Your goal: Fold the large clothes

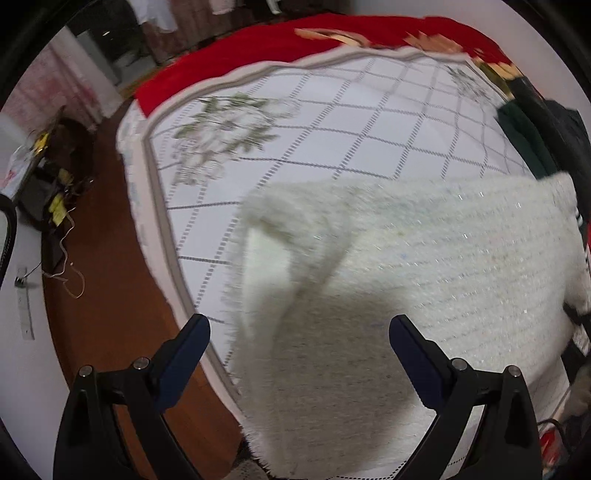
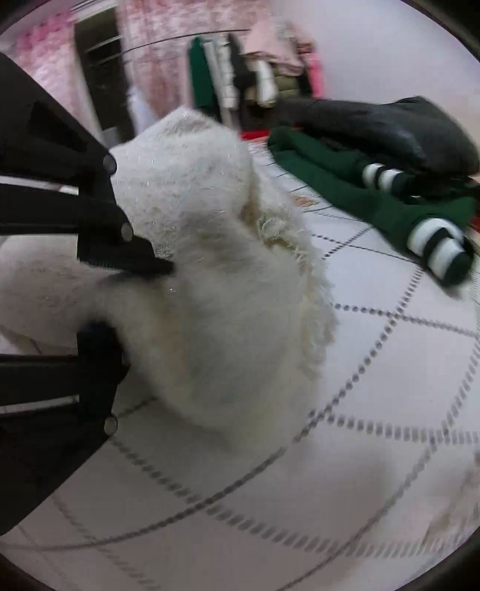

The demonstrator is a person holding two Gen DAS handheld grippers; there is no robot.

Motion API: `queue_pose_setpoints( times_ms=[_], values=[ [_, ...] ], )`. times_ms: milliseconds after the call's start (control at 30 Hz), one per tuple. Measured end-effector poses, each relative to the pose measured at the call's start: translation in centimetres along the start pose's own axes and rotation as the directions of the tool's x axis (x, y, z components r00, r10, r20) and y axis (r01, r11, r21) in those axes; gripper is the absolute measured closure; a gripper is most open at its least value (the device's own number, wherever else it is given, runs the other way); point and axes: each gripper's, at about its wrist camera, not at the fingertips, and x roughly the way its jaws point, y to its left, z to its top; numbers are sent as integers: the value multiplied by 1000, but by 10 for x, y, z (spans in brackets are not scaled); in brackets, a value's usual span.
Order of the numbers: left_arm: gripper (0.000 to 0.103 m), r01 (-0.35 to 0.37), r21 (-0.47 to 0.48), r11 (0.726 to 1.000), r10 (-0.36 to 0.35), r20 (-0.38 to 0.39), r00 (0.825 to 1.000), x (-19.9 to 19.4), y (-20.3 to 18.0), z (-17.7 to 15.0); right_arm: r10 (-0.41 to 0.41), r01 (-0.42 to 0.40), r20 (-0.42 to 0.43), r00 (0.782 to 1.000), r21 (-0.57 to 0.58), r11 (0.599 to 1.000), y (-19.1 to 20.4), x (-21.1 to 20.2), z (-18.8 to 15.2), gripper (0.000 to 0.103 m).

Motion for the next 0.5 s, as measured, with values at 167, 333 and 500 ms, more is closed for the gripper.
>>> queue_pose_setpoints(
  times_ms=[167,333,500],
  values=[
    [3,-14,-12,1000,14,13,1000,-9,13,8,-78,56,132,988,163,985,-44,-97,-32,96],
    [4,16,49,999,-17,18,1000,-6,-3,21,-273,270,12,962,104,957,-85,-161,-73,96],
    [4,85,153,985,-86,-3,996,15,-38,46,-338,338,7,941,-5,941,-59,-175,-73,88]
  ],
)
